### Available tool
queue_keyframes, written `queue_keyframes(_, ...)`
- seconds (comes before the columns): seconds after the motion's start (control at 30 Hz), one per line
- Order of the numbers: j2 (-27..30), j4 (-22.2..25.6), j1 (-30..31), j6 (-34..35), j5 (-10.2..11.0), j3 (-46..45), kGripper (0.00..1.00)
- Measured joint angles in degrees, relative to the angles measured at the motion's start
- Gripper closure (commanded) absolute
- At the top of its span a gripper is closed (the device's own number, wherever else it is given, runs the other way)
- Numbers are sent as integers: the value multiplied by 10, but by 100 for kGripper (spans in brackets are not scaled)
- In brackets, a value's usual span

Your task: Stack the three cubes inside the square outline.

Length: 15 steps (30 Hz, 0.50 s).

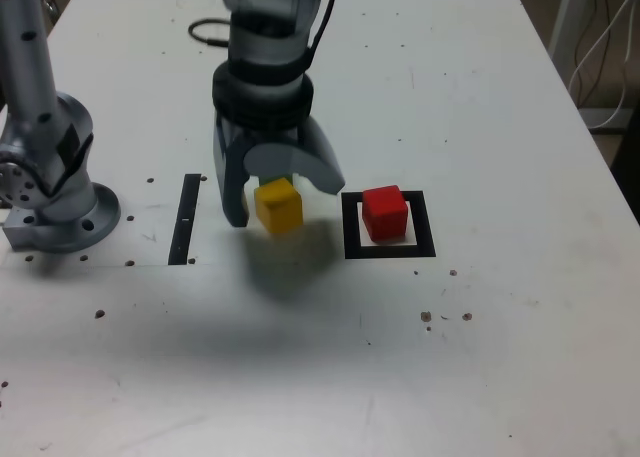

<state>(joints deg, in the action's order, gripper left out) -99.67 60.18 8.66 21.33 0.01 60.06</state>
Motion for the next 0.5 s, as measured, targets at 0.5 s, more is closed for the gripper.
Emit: queue_keyframes(0.5,-29,-54,-23,10,22,-51,9)
